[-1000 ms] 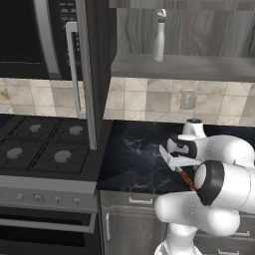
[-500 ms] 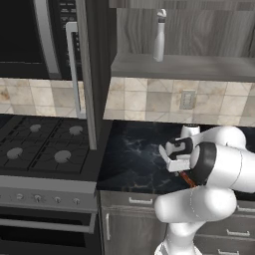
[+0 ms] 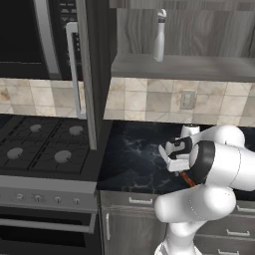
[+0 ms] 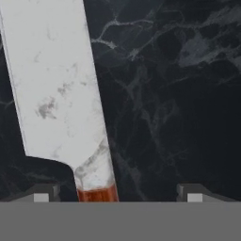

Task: Move the cutting board and knife to the sink. Then move spray from the cabinet to the counter.

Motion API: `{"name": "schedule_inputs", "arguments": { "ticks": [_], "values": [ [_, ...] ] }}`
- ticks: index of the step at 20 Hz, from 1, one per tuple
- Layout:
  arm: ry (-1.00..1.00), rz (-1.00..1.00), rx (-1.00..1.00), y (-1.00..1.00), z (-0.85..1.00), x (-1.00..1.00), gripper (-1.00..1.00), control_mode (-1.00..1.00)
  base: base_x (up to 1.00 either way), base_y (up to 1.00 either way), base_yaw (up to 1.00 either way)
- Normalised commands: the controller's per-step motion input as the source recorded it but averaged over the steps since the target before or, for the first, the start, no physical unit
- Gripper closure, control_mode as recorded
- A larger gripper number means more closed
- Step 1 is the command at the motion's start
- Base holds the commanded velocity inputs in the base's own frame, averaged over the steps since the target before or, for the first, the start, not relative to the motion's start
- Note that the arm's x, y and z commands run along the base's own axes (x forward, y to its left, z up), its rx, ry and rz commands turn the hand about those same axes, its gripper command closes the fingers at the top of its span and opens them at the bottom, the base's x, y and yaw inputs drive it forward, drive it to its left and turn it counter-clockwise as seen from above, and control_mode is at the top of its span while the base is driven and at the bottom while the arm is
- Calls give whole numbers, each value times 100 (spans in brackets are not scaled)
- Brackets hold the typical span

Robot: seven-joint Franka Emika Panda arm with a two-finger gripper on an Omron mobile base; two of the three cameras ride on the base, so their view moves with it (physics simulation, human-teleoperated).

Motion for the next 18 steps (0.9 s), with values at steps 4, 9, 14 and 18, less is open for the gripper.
{"name": "schedule_inputs", "arguments": {
  "ticks": [4,9,14,18],
  "values": [
    [0,0,0,0,-33,-17,-100,-100,0,0,0],
    [0,0,0,2,-38,-28,100,-100,0,0,0],
    [0,0,0,0,-39,-30,100,-100,0,0,0],
    [0,0,0,0,-45,-33,100,-100,0,0,0]
  ]
}}
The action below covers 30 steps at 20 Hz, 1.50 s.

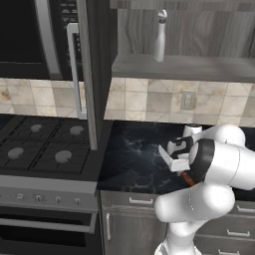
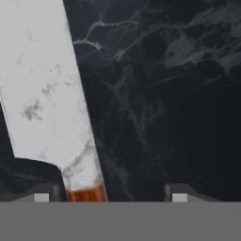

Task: Move the cutting board and knife to the sink. Then move spray from the cabinet to the counter.

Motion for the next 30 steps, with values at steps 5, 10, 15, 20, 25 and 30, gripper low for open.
{"name": "schedule_inputs", "arguments": {
  "ticks": [5,10,15,20,25,30],
  "values": [
    [0,0,0,0,-49,-30,100,-100,0,0,0],
    [0,0,0,0,-48,-32,100,-100,0,0,0],
    [0,2,0,0,-37,-40,100,-100,0,0,0],
    [0,1,-1,0,-23,-44,100,-100,0,0,0],
    [-1,0,0,0,2,-38,100,-100,0,0,0],
    [-6,0,0,0,21,-25,100,-100,0,0,0]
  ]
}}
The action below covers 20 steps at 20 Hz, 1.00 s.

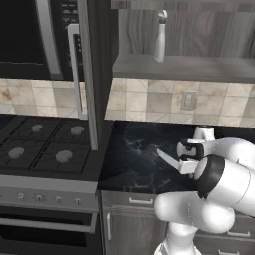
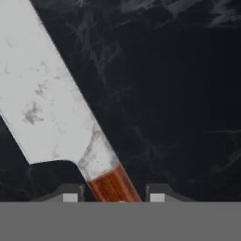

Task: Move the cutting board and knife to the sink. Then move spray from the cabinet to the counter.

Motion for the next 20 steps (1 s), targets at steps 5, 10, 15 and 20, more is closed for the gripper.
{"name": "schedule_inputs", "arguments": {
  "ticks": [5,10,15,20],
  "values": [
    [-5,0,0,0,36,-11,100,-100,0,0,0],
    [-5,1,0,0,41,-18,100,-100,0,0,0],
    [-1,3,-1,0,42,-18,100,-100,0,0,0],
    [0,3,0,-2,42,-17,100,-100,0,0,0]
  ]
}}
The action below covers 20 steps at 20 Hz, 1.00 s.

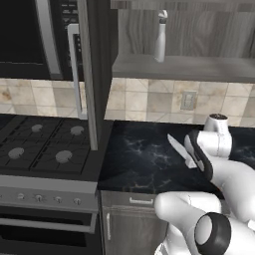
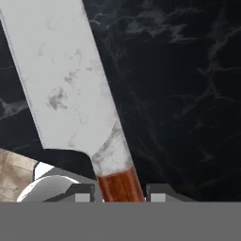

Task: Move the cutting board and knife to the sink. Then move spray from the cabinet to the counter.

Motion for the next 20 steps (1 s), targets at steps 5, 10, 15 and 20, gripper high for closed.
{"name": "schedule_inputs", "arguments": {
  "ticks": [5,10,15,20],
  "values": [
    [0,2,-1,0,31,-18,100,-100,0,0,0],
    [0,3,-2,0,30,-15,100,-100,0,0,0],
    [0,6,-1,-3,26,-14,100,-100,0,0,0],
    [0,4,0,-2,8,-7,100,-100,0,0,0]
  ]
}}
